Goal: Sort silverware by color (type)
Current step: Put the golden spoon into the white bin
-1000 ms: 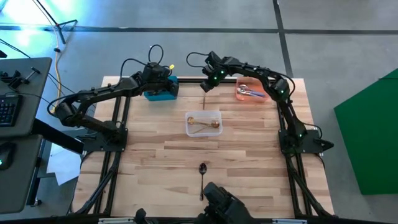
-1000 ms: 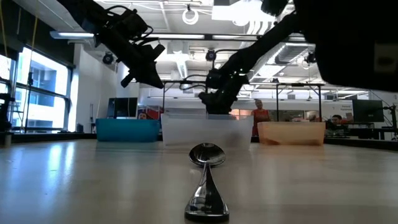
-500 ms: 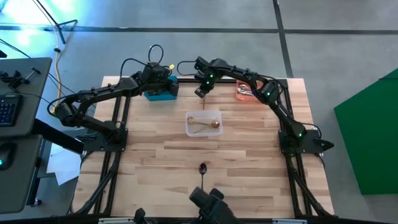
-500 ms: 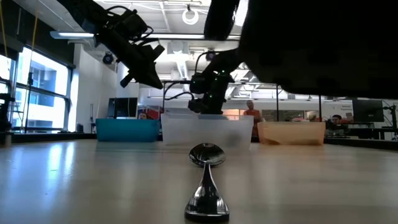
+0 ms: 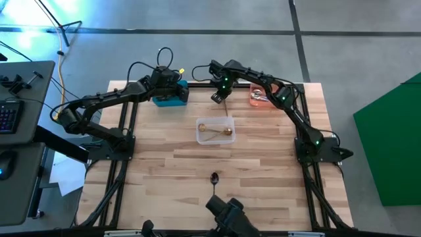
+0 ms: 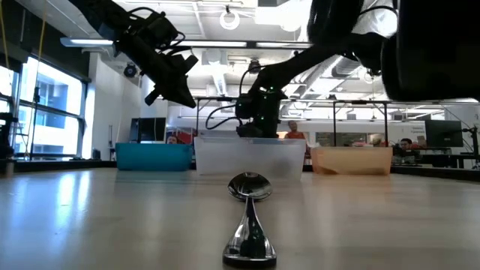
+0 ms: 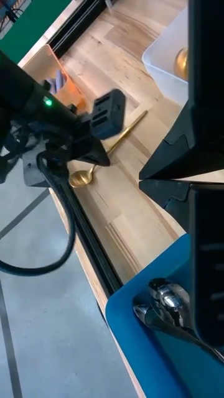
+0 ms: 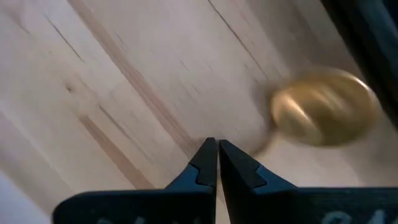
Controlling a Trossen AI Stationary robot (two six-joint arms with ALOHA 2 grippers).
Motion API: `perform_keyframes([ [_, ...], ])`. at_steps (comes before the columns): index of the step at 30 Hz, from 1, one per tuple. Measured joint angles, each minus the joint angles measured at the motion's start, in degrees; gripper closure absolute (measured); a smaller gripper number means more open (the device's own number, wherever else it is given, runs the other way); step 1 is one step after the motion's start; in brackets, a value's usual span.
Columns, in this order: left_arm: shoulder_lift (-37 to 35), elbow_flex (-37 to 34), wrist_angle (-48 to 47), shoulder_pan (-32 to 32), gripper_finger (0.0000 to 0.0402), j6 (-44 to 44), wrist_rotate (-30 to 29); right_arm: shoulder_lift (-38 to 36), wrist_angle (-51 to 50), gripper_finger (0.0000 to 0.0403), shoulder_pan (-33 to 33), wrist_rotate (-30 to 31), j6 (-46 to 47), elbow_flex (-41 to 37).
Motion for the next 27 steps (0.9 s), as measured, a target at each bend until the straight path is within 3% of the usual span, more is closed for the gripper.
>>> perform_keyframes([
  [6,0.0,0.0,0.0,0.0,0.0399,0.0,0.0,-1.4,-5.9,0.0380,-2.1,1.5,-2.2,5.9],
  [17,0.0,0.0,0.0,0.0,0.0399,0.0,0.1,-2.3,-3.1,0.0250,-4.2,1.1,6.1,3.1],
  [21,0.0,0.0,0.0,0.0,0.0399,0.2,0.1,-1.6,-1.9,0.0244,-3.1,1.1,8.5,3.1],
  [27,0.0,0.0,0.0,0.0,0.0399,0.6,0.1,1.5,-2.6,0.0268,-2.5,0.8,10.9,3.1],
])
